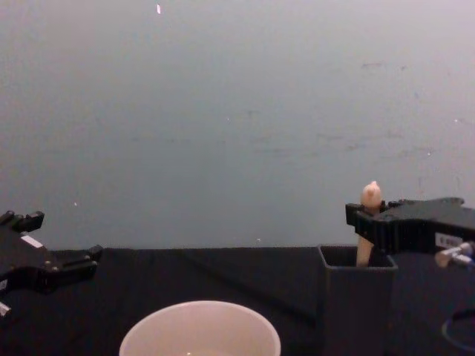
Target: Pick up the stirring spoon with one hand, stir inside the cup, then place it back in its original position.
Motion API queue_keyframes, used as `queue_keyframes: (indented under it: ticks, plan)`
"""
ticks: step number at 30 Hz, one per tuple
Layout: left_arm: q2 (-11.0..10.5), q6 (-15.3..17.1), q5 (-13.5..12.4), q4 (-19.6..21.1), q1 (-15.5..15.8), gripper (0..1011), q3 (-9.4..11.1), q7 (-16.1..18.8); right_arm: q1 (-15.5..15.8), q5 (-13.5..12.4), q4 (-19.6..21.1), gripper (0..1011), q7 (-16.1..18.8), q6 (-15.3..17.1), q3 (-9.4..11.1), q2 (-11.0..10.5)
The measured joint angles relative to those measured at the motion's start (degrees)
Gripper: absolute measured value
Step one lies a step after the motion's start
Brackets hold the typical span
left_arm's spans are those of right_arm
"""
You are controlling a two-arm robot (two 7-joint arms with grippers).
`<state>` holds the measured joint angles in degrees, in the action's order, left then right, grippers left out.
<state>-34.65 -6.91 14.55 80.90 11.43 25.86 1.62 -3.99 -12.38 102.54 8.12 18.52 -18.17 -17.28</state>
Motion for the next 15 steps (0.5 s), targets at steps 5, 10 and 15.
queue_keyframes:
  ticks: [5, 10, 15]
  plan:
    - [0.0, 0.0, 0.0, 0.0, 0.0, 1001, 0.0, 0.0, 0.0, -0.1, 0.0, 231, 0.0, 0.0, 0.0, 0.0]
    - [0.0, 0.0, 0.0, 0.0, 0.0, 1001, 0.0, 0.0, 0.0, -0.1, 0.1, 381, 0.0, 0.0, 0.0, -0.1]
    - [0.0, 0.0, 0.0, 0.0, 0.0, 1001, 0.0, 0.0, 0.0, -0.2, 0.1, 522, 0.0, -0.1, 0.0, -0.1]
